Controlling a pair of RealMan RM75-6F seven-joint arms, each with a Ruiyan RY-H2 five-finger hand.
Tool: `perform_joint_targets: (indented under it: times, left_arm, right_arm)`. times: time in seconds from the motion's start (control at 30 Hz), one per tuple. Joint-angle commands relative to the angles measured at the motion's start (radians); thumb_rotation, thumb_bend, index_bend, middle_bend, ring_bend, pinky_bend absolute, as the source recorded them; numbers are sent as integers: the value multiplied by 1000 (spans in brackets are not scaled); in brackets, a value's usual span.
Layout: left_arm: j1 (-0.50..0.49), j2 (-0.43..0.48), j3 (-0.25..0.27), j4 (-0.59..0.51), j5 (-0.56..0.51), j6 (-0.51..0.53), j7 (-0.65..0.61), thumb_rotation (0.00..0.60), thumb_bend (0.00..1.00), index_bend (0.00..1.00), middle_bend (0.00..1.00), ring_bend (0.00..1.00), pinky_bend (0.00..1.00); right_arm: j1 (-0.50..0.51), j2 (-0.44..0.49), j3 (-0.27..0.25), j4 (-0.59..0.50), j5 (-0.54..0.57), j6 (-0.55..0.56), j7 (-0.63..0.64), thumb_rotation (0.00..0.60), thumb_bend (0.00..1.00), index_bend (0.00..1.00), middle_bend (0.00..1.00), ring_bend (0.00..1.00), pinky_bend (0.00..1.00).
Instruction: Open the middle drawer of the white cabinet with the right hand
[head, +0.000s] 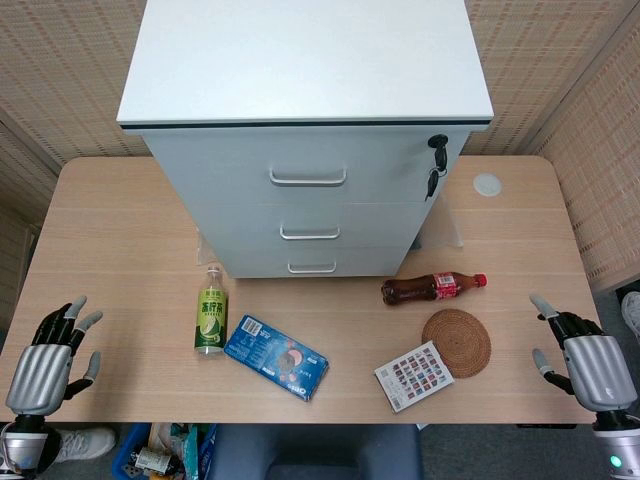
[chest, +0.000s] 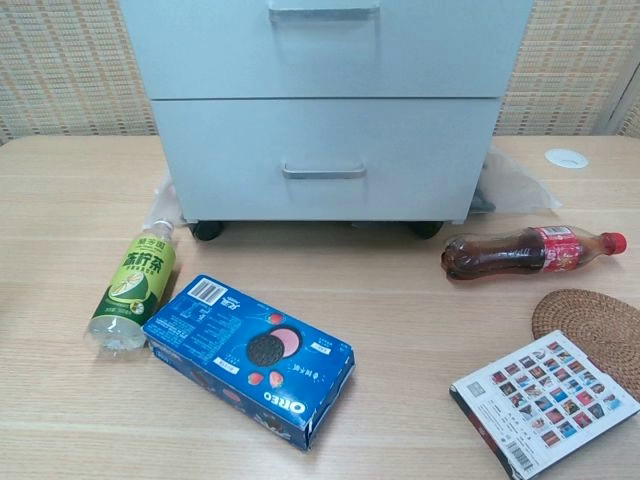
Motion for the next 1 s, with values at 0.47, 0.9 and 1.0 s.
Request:
perform_joint_targets:
  times: [0.47,0.9,1.0]
  left_arm:
    - [-4,-4,-6,15,-5,0,-7,600,474,178,38,47,95]
    - [2,1,1,14,2,8,-11,600,474,178,38,48,94]
    - [4,4,2,12,3,11,-11,600,474,178,38,48,95]
  right_arm:
    - [48,6,1,-16,-30,-42,-14,600,329,136,347,312,353]
    - [261,88,114,-235,-37,-245,-168,600,329,204,761,715,694]
    - [318,92,146,-286,-9,-310,-220,600,355,210,846,820,791]
